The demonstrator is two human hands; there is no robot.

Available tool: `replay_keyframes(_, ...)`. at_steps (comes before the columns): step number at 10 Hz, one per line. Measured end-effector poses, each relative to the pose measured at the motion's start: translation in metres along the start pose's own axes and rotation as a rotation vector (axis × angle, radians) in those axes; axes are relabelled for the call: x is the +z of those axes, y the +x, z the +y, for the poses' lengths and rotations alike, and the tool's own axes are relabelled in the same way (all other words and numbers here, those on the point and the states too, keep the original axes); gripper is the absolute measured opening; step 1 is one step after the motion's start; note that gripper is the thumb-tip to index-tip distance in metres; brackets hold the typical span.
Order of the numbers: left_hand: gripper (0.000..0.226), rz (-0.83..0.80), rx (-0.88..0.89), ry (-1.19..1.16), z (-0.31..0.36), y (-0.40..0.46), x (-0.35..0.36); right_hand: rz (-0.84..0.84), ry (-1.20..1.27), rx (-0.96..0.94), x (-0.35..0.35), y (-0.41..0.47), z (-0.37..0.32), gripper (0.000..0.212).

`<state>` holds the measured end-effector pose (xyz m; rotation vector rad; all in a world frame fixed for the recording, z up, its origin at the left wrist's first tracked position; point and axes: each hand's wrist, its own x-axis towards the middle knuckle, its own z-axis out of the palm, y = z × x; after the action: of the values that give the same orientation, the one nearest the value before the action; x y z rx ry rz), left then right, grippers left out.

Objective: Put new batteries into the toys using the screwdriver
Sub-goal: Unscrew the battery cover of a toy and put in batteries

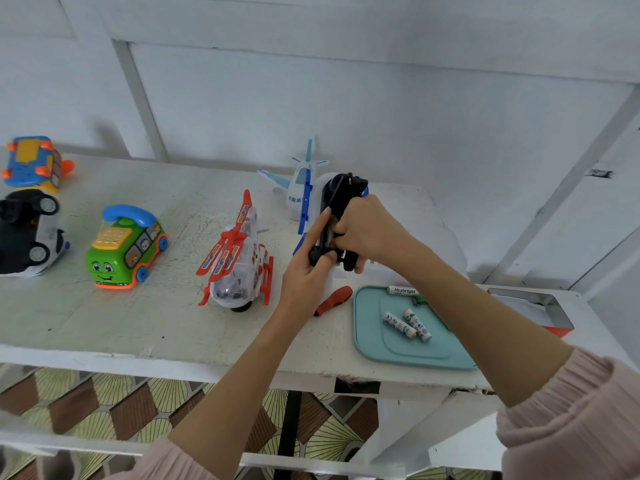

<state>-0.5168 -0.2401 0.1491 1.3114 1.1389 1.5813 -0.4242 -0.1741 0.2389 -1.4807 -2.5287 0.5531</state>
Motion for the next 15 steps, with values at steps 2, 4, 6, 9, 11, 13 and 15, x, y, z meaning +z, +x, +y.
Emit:
replay_keyframes(2, 0.061, 0.023, -0.017, 0.045, -0.005, 0.0, -0.005, 0.018, -0.065, -0.198, -0.001, -0.012, 0.006, 0.018)
replay_keyframes(4, 0.06, -0.004, -0.03, 0.091, 0.002, -0.002, -0.005, 0.297, 0.376, -0.29, 0.004, -0.047, 0.048, 0.023)
replay_keyframes(6, 0.06, 0.009, -0.037, 0.08, 0.002, -0.002, -0.006, -0.12, -0.075, -0.239, 0.015, -0.077, 0.09, 0.021)
replay_keyframes(9, 0.061, -0.024, -0.037, 0.075, 0.003, -0.003, -0.003, -0.226, -0.291, -0.169, 0.043, -0.092, 0.094, 0.048)
replay_keyframes(11, 0.06, -0.025, -0.044, 0.071, 0.003, -0.003, -0.003, -0.17, -0.234, -0.189, 0.043, -0.089, 0.097, 0.039)
replay_keyframes(13, 0.06, -0.012, -0.044, 0.063, 0.003, -0.004, -0.005, 0.281, 0.257, -0.273, 0.015, -0.08, 0.078, 0.02)
replay_keyframes(15, 0.06, -0.029, -0.039, 0.088, 0.004, -0.004, -0.002, 0.619, 0.314, -0.518, 0.009, -0.052, 0.044, 0.017)
